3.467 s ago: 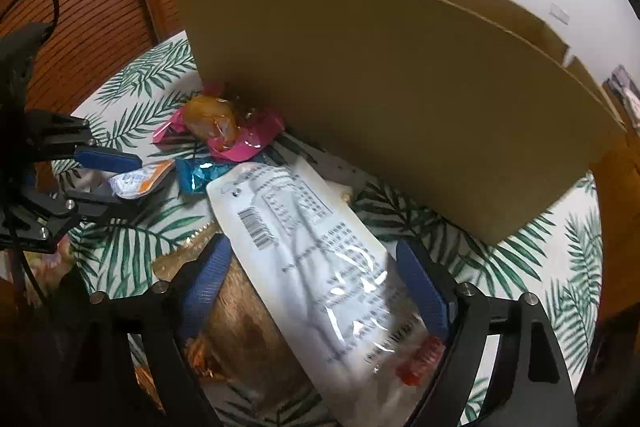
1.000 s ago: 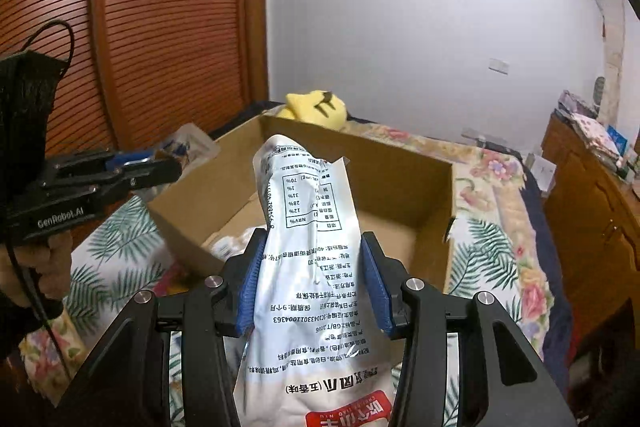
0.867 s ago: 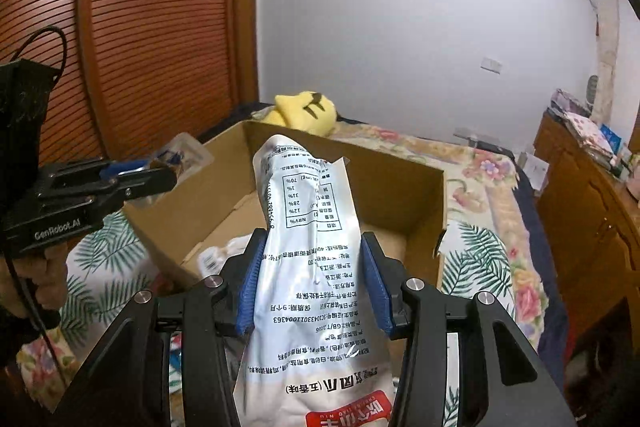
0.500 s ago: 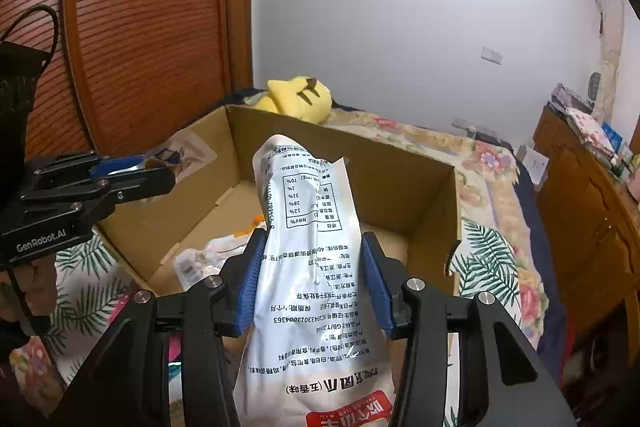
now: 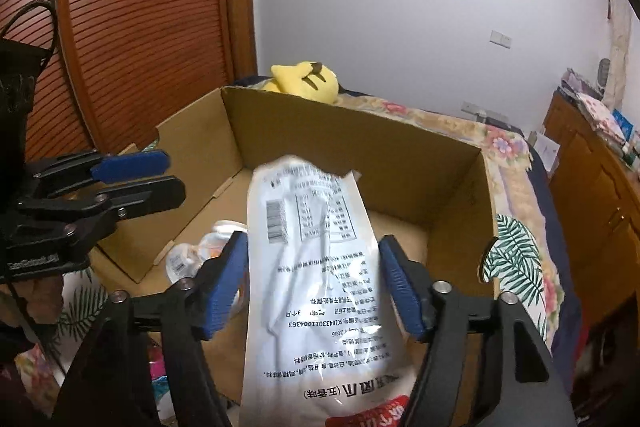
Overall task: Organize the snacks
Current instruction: 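Open the left tool over the box while the right tool releases the large white bag inside, then move both tools back toward the remaining snacks beside the box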
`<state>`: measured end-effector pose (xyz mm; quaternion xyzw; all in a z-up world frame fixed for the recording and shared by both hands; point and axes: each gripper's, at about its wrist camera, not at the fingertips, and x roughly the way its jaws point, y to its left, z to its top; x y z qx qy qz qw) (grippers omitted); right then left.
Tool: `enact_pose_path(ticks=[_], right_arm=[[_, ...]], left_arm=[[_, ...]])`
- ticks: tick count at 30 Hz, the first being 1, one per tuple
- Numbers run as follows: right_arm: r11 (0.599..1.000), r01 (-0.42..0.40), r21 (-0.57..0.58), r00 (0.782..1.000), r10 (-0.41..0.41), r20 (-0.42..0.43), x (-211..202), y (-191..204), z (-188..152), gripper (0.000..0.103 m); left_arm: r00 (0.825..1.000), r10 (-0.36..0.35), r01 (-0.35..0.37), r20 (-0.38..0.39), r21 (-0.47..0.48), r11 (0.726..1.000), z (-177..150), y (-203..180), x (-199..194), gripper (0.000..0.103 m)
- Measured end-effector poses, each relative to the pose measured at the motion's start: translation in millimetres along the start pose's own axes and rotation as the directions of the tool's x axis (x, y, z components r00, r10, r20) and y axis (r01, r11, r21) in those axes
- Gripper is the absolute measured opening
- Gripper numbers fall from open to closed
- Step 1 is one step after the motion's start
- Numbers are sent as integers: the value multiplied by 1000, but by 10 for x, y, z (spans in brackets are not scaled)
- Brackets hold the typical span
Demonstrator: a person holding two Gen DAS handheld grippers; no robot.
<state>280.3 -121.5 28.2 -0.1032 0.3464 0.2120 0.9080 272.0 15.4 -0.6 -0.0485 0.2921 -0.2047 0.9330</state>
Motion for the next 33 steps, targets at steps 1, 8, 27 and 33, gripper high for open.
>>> enact_pose_path(ticks=[1, 8, 27, 33], right_arm=[[1000, 1, 2, 1000, -1, 0, 6, 7, 0, 70], [1000, -1, 9, 999, 1, 47, -142, 38, 86, 71], [999, -42, 24, 990, 38, 134, -719, 263, -185, 71], [997, -65, 39, 984, 57, 168, -1000, 298, -388, 71]], left_arm=[[1000, 4, -4, -2, -2, 1000, -4, 7, 2, 49], [1000, 21, -21, 4, 4, 1000, -56, 34, -75, 50], [997, 66, -70, 47, 85, 994, -165, -143, -467, 69], [995, 57, -65, 83, 95, 993, -215, -238, -654, 85]])
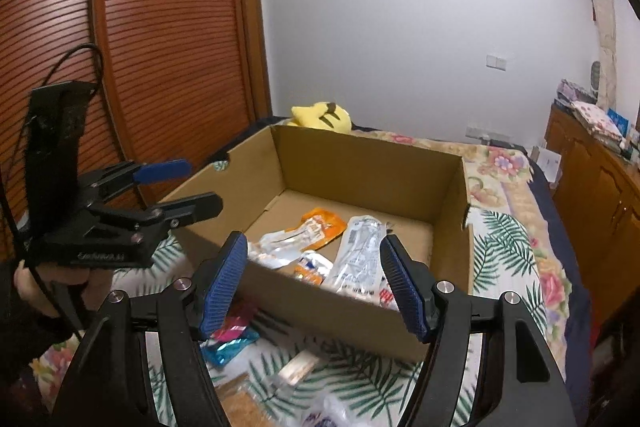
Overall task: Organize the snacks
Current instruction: 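Move both tools back toward the remaining snacks beside the box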
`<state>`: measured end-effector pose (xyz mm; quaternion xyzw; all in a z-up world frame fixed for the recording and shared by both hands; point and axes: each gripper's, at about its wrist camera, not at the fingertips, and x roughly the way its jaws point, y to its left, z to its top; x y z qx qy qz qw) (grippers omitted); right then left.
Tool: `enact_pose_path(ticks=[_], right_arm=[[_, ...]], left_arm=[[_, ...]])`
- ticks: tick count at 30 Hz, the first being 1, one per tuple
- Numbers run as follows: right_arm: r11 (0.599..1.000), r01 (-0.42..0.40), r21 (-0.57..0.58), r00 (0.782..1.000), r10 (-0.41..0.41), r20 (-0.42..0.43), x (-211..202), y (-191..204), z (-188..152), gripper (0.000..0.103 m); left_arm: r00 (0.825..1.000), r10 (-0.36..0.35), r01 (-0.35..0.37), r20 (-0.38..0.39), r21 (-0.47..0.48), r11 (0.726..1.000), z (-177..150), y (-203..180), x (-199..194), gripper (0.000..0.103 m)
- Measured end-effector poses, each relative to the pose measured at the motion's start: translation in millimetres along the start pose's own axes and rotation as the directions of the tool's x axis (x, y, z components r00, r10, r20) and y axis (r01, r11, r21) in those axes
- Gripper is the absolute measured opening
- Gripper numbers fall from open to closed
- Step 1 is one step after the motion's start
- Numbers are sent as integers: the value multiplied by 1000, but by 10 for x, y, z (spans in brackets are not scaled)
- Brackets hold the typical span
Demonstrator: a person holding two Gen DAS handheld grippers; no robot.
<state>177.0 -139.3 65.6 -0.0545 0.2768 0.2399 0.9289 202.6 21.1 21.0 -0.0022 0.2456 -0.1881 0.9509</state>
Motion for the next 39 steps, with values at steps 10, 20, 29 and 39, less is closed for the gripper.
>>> enact_pose_path(ticks=[10, 20, 29, 39], right_arm=[[999, -11, 31, 1000, 11, 4, -449, 48, -548, 71], [995, 11, 94, 999, -7, -35, -696, 136, -1123, 71], [980, -8, 200, 995, 28, -99, -645, 368, -1564, 54], [971, -9, 238, 985, 49, -166, -447, 530, -1727, 34]], left_arm=[[999, 2, -2, 34, 0, 1000, -367, -130, -448, 89], [1000, 12, -12, -11, -38, 999, -1082, -364, -631, 89], [999, 37, -40, -40, -92, 995, -1442, -398, -737, 89], [998, 43, -46, -36, -91, 995, -1494, -426, -732, 89]])
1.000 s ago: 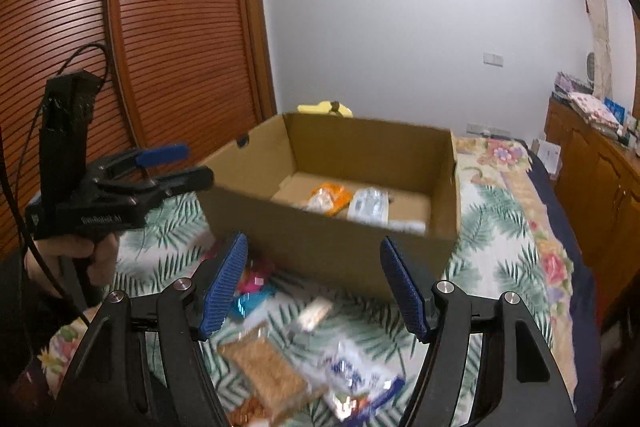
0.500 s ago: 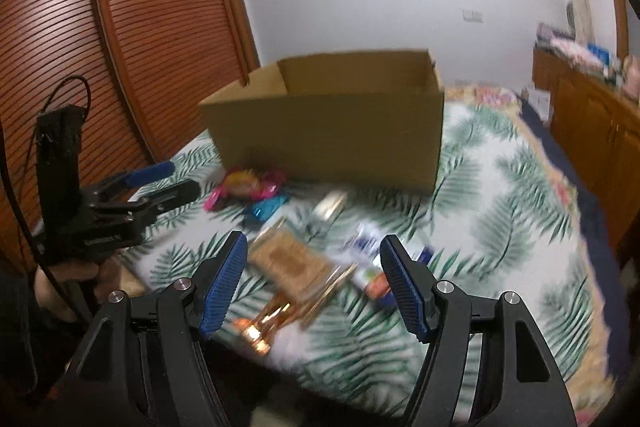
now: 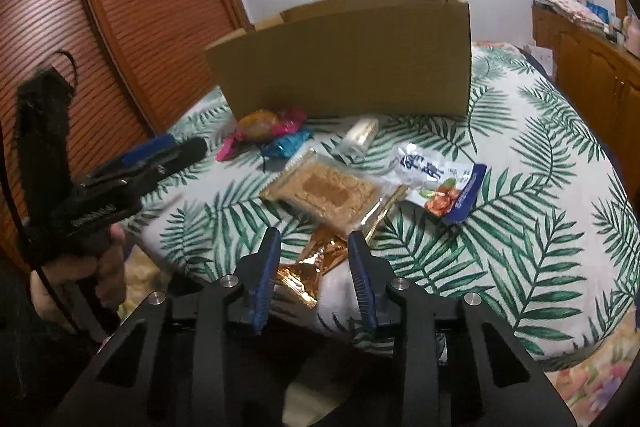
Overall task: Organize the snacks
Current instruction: 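Move both tools back toward the remaining snacks beside the box, then grasp the clear sesame cracker pack with the left tool while the right tool grasps the brown foil pack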
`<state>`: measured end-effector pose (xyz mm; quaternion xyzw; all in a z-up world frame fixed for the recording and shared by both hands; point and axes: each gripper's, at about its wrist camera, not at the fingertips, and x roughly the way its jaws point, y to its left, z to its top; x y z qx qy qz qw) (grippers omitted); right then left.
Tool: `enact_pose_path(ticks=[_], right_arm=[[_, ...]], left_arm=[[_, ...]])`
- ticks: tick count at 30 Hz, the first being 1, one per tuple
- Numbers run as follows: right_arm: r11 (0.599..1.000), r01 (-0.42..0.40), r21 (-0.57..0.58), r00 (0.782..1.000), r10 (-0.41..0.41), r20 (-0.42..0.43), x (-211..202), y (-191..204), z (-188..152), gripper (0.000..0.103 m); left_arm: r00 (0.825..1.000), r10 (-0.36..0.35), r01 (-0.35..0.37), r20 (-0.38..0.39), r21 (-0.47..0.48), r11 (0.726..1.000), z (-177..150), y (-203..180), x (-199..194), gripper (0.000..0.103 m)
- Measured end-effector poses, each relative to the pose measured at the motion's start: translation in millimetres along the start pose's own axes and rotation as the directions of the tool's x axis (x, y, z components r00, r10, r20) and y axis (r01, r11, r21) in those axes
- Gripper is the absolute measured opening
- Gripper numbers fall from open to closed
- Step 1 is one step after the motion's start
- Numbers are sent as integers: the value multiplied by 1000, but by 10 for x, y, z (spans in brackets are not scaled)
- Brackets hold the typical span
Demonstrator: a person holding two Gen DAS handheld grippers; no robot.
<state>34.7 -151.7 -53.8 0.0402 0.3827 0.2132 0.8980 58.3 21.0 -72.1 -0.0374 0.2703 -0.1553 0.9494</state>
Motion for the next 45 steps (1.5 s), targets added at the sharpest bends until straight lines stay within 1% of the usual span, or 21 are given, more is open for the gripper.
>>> enact_pose_path(ticks=[5, 8, 11, 15, 18, 21, 23, 25, 27, 28, 30, 34, 37, 40, 43, 45], right_arm=[[1000, 26, 13, 999, -25, -27, 121, -9, -38, 34], [999, 40, 4, 999, -39, -28, 143, 14, -50, 35], [997, 74, -20, 997, -75, -26, 157, 51, -67, 35], [995, 94, -36, 995, -96, -31, 182, 71, -91, 35], [992, 110, -54, 993, -112, -32, 195, 86, -102, 37], [991, 113, -65, 992, -116, -52, 255, 102, -109, 36], [987, 136, -90, 989, -141, -52, 305, 139, -116, 36], [983, 146, -114, 987, -153, -50, 329, 161, -113, 34], [982, 147, -116, 987, -153, -48, 326, 138, -105, 25], [983, 144, -118, 988, -150, -47, 325, 133, -105, 25], [983, 133, -129, 989, -140, -43, 312, 131, -109, 21], [990, 90, -111, 995, -93, -24, 209, 89, -109, 20], [993, 67, -96, 998, -66, 6, 63, 62, -81, 20], [994, 69, -79, 997, -66, 42, -94, -8, -26, 20], [995, 82, -59, 995, -78, 69, -195, -100, 19, 20], [994, 100, -48, 992, -95, 84, -255, -180, 36, 20]], left_arm=[[1000, -10, 10, -2, -6, 1000, -23, 2, 29, 89], [1000, -11, 11, -6, -15, 1000, -50, 9, 39, 89], [1000, -15, 14, -8, -23, 1000, -69, 17, 50, 89], [1000, -16, 16, -13, -23, 1000, -88, 12, 68, 89], [1000, -17, 17, -13, -23, 1000, -100, 9, 73, 89], [1000, -19, 18, -15, -26, 999, -108, 12, 86, 89], [1000, -18, 18, -16, -29, 999, -115, 17, 98, 89], [1000, -17, 16, -18, -37, 999, -118, 35, 107, 89], [1000, -20, 19, -21, -42, 999, -118, 50, 112, 89], [1000, -20, 19, -21, -41, 999, -116, 49, 114, 89], [1000, -19, 19, -22, -32, 999, -107, 32, 124, 89], [999, -35, 35, -33, 6, 999, -66, -46, 177, 89], [997, -67, 70, -50, 57, 996, -14, -166, 257, 89], [991, -110, 117, -77, 103, 988, 49, -277, 341, 89], [975, -184, 203, -128, 155, 967, 130, -425, 478, 89], [963, -212, 242, -166, 186, 952, 176, -511, 560, 89]])
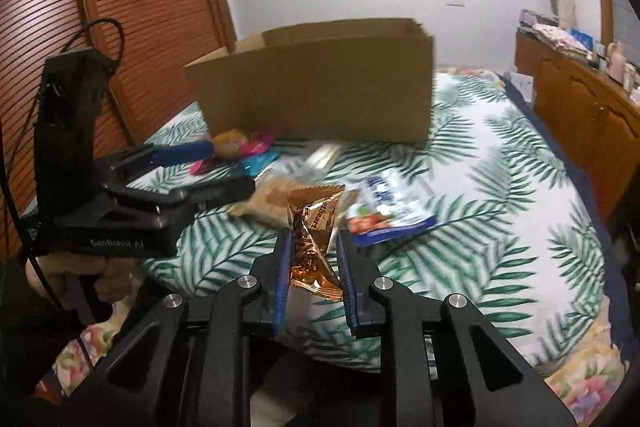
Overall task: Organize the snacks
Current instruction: 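Grasp the clear sesame cracker pack with the left tool while the right tool grasps the brown foil pack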
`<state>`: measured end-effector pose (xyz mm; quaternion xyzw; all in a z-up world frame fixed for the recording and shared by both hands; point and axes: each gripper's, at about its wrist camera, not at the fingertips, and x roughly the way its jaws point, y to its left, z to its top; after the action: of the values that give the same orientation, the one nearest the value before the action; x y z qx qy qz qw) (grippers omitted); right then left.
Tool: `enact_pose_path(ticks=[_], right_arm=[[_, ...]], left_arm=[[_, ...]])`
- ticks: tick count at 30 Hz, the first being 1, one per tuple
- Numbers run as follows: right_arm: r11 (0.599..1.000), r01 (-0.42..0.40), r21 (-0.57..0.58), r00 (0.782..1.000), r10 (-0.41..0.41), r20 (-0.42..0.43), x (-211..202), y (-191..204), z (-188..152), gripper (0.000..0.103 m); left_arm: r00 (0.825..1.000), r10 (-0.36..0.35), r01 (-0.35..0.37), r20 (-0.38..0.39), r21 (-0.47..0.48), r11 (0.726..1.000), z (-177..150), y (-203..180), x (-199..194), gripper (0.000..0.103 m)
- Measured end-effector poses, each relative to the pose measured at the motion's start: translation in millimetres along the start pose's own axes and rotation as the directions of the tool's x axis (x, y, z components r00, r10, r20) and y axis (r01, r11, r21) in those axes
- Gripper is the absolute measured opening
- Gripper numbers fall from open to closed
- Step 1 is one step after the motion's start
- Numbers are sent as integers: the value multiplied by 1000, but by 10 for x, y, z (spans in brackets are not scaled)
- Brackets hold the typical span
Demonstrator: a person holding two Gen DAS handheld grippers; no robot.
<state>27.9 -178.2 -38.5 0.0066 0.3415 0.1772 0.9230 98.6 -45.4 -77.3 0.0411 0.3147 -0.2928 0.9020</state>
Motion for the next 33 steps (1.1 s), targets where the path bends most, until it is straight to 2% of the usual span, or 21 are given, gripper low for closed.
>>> enact_pose_path(ticks=[7, 10, 12, 16, 20, 26, 30, 33], right_arm=[[998, 20, 51, 1000, -21, 23, -103, -254, 23, 20], [998, 18, 59, 999, -20, 25, -124, -295, 14, 21], [998, 12, 64, 1000, -14, 27, -138, -308, 3, 21], [997, 5, 71, 999, -8, 31, -147, -316, -9, 21], [997, -1, 76, 999, -2, 34, -144, -323, -24, 21], [997, -5, 71, 1000, 3, 30, -94, -290, -32, 21], [998, -6, 67, 1000, 5, 22, -64, -271, -46, 21], [998, -5, 67, 1000, 3, 21, -49, -272, -47, 21]], left_arm=[[989, -89, 103, -115, 119, 988, 185, -190, 335, 89], [979, -112, 135, -168, 133, 982, 238, -216, 463, 89], [964, -150, 180, -220, 121, 976, 234, -201, 538, 89], [948, -165, 205, -273, 126, 971, 197, -170, 556, 89], [941, -149, 198, -305, 137, 971, 123, -138, 491, 89], [948, -124, 174, -293, 152, 973, 69, -188, 442, 89], [957, -85, 130, -276, 146, 981, 67, -190, 466, 71], [960, -87, 127, -268, 135, 983, 46, -157, 446, 63]])
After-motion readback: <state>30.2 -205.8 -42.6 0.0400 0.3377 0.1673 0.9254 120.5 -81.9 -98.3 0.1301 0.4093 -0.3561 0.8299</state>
